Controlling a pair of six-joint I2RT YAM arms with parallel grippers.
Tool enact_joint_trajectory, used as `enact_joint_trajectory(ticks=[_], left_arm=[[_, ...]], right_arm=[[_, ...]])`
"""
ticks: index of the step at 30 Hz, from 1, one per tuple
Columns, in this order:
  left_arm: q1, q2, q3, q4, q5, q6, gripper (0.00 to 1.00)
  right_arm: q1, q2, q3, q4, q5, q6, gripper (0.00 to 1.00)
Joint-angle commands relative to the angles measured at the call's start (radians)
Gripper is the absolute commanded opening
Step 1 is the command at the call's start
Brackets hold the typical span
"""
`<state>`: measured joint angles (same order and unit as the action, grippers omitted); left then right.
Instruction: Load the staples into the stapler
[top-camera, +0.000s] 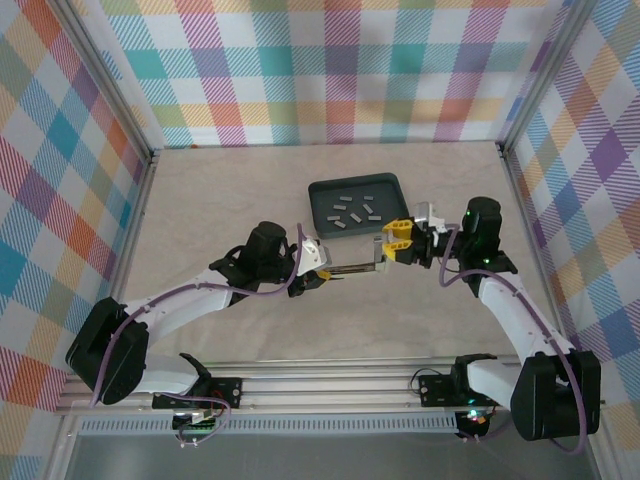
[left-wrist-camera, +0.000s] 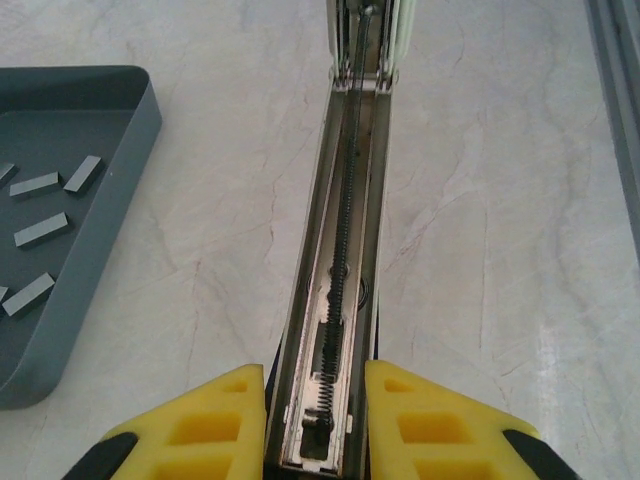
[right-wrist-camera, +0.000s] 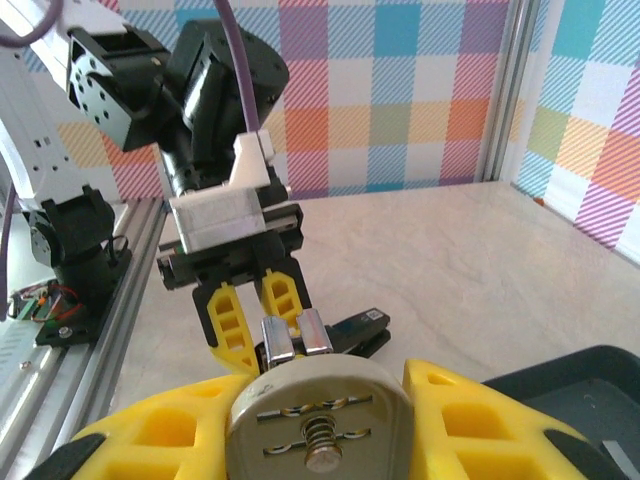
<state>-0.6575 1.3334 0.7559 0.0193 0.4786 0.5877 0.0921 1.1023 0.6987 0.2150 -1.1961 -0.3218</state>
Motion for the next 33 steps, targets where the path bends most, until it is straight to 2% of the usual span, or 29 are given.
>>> enact_joint_trajectory(ticks=[1, 11, 16, 24, 33], left_arm=[[0.012, 0.029, -0.028, -0.150, -0.144, 0.010, 0.07], [0.012, 0.060, -0.011, -0.145, -0.172, 0.009, 0.09], [0.012, 0.090, 0.009, -0.101, -0.135, 0.005, 0.09], [0.009, 0.160, 0.045, -0.033, -0.042, -0.014, 0.28], [0.001, 0.154, 0.084, 0.094, 0.053, -0.062, 0.37]], right_arm=[[-0.041, -0.045, 0.016, 0.194, 0.030, 0.161, 0.00], [-0.051, -0.063, 0.035, 0.308, 0.027, 0.305, 0.00], [-0.051, -0.073, 0.045, 0.261, 0.034, 0.286, 0.00], [-0.050, -0.090, 0.017, 0.409, 0.064, 0.419, 0.00], [-0.046, -0.095, 0.002, 0.438, 0.070, 0.438, 0.00]])
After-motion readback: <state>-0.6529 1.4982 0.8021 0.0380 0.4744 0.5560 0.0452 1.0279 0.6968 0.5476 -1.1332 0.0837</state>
